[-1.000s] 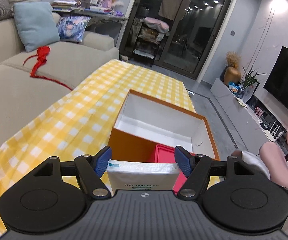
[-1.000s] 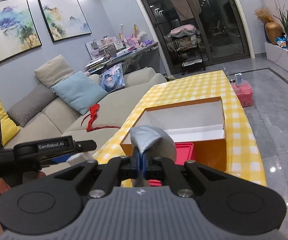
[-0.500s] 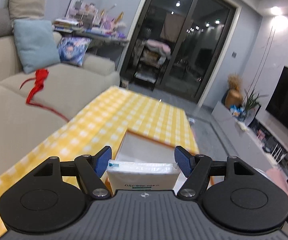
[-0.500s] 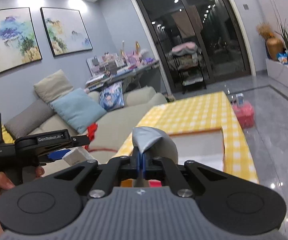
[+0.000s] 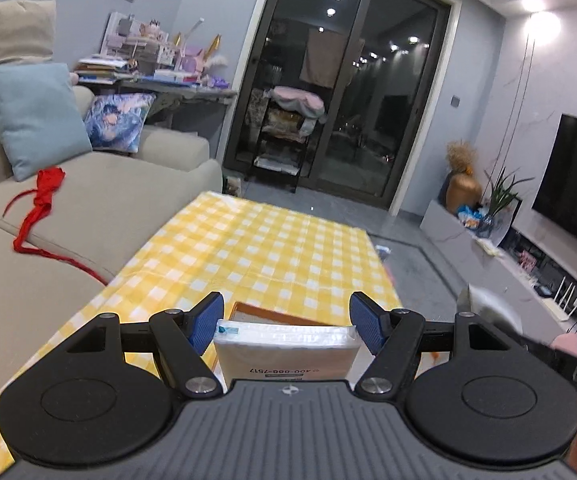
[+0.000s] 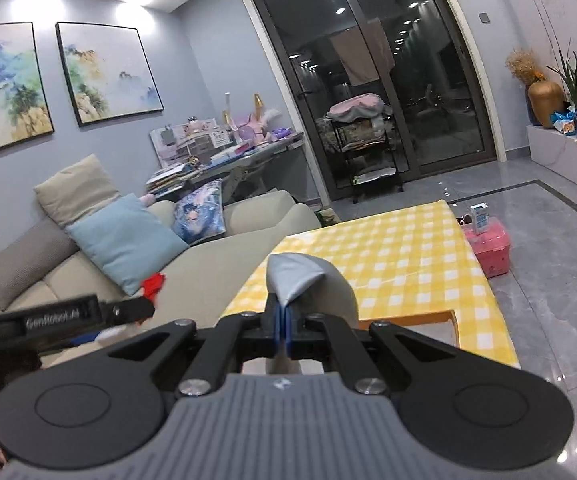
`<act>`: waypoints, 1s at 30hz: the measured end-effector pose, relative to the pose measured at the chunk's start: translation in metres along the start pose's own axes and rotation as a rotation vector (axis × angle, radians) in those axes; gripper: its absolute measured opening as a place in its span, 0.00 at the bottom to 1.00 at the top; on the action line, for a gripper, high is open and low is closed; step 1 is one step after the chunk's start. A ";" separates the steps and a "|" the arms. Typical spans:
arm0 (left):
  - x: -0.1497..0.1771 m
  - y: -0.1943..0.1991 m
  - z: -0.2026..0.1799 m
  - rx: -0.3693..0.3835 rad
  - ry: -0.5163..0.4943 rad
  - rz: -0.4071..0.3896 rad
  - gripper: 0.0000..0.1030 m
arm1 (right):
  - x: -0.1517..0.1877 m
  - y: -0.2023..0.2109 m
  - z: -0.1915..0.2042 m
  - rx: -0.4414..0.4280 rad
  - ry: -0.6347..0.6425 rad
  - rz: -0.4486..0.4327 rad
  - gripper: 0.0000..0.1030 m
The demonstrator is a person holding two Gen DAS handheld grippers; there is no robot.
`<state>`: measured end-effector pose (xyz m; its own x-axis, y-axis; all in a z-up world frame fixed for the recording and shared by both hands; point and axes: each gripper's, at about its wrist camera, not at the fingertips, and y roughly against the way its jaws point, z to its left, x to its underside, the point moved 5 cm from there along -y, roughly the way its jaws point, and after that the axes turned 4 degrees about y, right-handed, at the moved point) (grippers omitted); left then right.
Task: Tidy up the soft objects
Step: 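Carry the tissue pack and grey fabric in both grippers over the orange box, then lower both grippers into the orange box and open them to release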
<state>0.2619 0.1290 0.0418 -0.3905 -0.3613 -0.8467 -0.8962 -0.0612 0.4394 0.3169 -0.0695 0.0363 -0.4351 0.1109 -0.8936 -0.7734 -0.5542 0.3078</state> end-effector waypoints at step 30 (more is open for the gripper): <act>0.083 -0.090 0.008 -0.236 -0.086 0.304 0.84 | 0.115 -0.106 0.001 -0.109 -0.076 0.462 0.00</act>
<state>0.3080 0.1122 -0.0703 -0.6562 -0.3173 -0.6846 -0.6675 -0.1790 0.7228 0.3486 0.0033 -0.0989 -0.7573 -0.1097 -0.6438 -0.4402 -0.6424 0.6273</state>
